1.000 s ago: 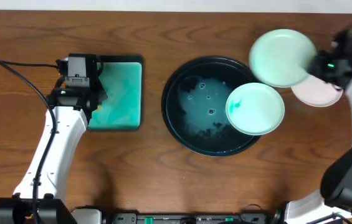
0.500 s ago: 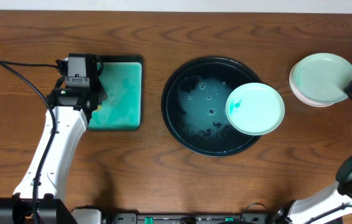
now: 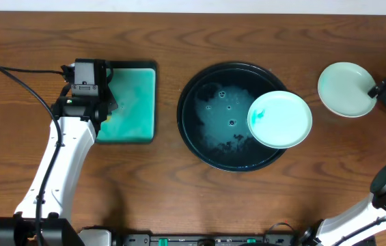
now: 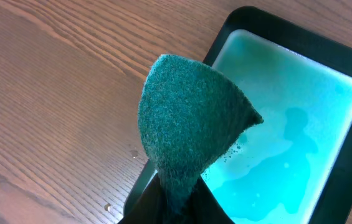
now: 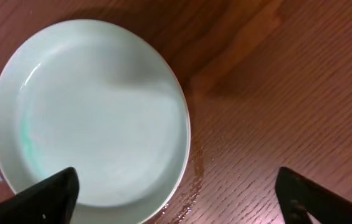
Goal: Clean dirty plates on tray and stack at the side
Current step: 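Lower the plate onto the first cleaned plate and release, then reach the right gripper to the last plate on the tray and grip it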
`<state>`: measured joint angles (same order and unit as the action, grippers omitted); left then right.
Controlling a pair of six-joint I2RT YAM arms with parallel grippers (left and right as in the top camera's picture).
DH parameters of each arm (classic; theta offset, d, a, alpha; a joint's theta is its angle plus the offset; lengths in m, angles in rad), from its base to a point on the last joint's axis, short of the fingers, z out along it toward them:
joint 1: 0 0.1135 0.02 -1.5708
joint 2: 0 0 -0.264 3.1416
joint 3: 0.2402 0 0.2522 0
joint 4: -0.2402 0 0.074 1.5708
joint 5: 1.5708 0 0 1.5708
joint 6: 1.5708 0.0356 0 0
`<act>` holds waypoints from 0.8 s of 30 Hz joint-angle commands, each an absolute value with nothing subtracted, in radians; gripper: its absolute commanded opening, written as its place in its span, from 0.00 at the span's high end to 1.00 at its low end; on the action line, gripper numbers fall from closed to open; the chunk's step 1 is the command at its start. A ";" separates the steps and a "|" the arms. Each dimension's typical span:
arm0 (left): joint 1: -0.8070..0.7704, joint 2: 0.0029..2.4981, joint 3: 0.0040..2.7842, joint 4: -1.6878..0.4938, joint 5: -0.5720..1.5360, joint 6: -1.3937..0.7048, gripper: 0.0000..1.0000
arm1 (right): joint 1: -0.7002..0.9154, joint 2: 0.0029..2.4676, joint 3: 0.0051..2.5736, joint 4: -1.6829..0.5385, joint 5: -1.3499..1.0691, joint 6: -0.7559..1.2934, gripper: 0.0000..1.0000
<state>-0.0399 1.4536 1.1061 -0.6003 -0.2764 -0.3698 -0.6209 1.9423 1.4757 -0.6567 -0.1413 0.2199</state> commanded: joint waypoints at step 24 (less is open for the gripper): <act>-0.036 1.457 1.101 -0.598 -0.297 -0.417 0.93 | -0.186 1.814 1.311 -0.936 -0.171 0.064 0.18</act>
